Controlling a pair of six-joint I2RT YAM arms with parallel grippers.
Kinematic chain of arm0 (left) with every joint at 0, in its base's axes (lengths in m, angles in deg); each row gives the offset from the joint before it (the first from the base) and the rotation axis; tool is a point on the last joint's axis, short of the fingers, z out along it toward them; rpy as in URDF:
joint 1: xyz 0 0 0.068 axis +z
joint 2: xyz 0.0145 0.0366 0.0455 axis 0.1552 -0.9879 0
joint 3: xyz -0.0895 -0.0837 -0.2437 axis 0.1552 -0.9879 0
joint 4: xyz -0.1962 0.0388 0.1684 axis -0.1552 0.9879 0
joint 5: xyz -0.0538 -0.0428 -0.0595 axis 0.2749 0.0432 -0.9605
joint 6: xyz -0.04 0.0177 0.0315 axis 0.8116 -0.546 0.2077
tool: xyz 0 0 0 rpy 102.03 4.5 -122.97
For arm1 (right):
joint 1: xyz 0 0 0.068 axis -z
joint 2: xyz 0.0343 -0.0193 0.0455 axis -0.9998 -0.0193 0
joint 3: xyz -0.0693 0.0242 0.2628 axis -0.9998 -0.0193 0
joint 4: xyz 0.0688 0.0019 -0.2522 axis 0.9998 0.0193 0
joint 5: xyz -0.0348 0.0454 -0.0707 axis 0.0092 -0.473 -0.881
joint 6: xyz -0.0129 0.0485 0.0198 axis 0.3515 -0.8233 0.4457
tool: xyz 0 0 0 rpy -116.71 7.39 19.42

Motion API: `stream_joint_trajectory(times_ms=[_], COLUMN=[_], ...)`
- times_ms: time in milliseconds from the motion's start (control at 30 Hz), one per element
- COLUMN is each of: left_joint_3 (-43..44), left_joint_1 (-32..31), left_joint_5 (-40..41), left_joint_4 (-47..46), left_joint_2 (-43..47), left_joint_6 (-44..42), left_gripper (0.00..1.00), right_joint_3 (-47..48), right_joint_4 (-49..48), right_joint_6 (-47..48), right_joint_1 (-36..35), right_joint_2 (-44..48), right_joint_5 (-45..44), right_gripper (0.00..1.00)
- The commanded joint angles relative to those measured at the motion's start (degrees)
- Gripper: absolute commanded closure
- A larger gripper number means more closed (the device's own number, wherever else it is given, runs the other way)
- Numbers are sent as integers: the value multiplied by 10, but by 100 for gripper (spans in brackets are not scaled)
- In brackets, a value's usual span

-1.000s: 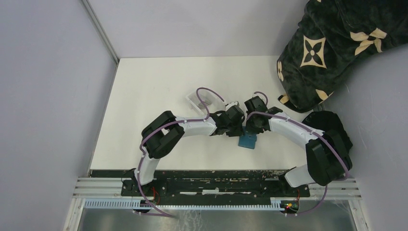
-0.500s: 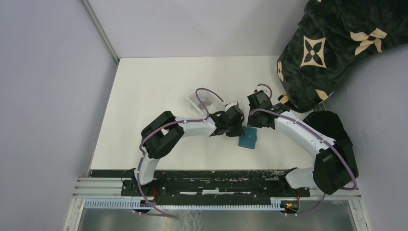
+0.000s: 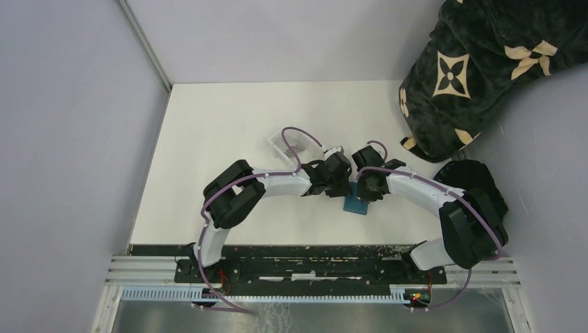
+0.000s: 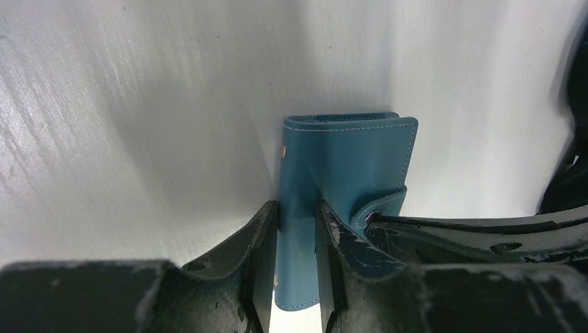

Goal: Put the credit cards into the card holder
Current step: Close the card holder at the center of the board, then move the card holder to the center of the board.

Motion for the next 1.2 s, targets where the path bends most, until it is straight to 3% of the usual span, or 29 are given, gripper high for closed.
stream_joint_trajectory(times_ms=[0,400,933,1167], left_joint_3=[-35,-30,-46,-68], left_joint_1=[-4,-4,-4,0], left_joint_5=[15,18,14,29], left_joint_4=[86,92,81,79], left_joint_2=[-63,-61,-62,-46], left_joint_6=[3,2,8,13], left_gripper=[67,67,67,67], right_joint_3=[14,106,-3,41], right_joint_4=[-26,56,-42,-22], right_joint_6=[1,22,-5,15], right_joint_1=[-3,-3,-3,-3], right_joint_2=[-12,48,-54,-12], right_joint_5=[-5,-31,-3,-5], right_gripper=[99,99,99,99])
